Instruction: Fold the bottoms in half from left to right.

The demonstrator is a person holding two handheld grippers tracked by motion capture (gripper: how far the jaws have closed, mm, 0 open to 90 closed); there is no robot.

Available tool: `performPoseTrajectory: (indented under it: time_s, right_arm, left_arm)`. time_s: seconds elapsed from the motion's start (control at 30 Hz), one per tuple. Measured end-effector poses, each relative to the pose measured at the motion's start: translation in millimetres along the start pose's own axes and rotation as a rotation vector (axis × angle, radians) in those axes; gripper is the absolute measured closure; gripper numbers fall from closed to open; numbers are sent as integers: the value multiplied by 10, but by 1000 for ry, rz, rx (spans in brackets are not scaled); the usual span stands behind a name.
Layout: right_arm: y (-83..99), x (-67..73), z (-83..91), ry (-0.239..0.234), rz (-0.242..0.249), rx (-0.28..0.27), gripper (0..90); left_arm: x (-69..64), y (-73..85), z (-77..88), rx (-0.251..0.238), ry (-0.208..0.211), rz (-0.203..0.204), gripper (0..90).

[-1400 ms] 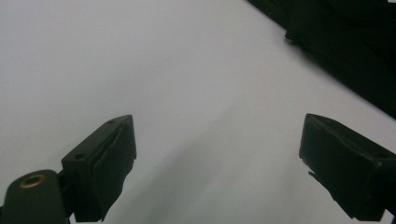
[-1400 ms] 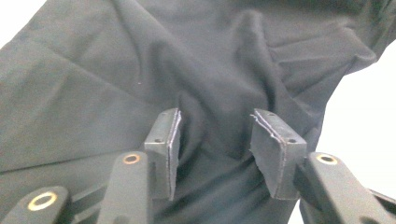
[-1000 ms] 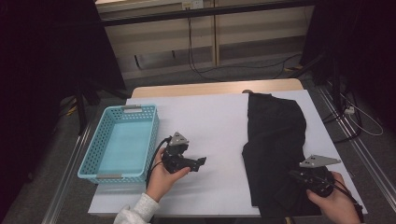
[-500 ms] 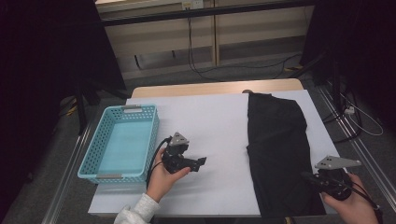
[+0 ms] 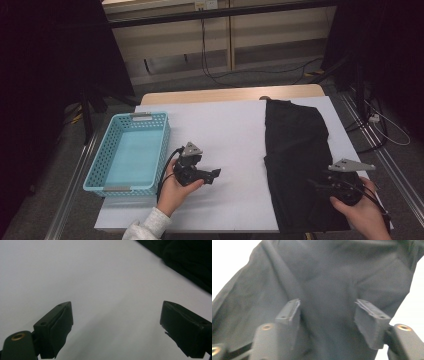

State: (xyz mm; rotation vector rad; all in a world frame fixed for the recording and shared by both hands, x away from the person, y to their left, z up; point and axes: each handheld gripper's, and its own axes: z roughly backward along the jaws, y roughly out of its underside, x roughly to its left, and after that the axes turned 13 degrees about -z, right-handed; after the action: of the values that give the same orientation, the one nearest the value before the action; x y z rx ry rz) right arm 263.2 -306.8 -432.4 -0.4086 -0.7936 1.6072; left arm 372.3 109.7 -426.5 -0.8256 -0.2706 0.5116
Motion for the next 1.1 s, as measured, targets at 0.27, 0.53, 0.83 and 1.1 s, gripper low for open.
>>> performPoseTrajectory:
  time_s: [0.27,0.53,0.83,1.1]
  right_arm:
    - [-246,50,-108,16,-57,-75,252]
    - [-533,130,-286,23,-107,-134,192]
    - [-772,244,-468,22,-91,-155,175]
    - [-948,251,-652,36,-100,-147,163]
  left_arm:
    - [28,25,34,7,-13,-7,111]
    - [30,34,59,1,-14,12,91]
    - [58,63,103,14,-8,18,68]
    - [67,88,140,-1,-10,36,58]
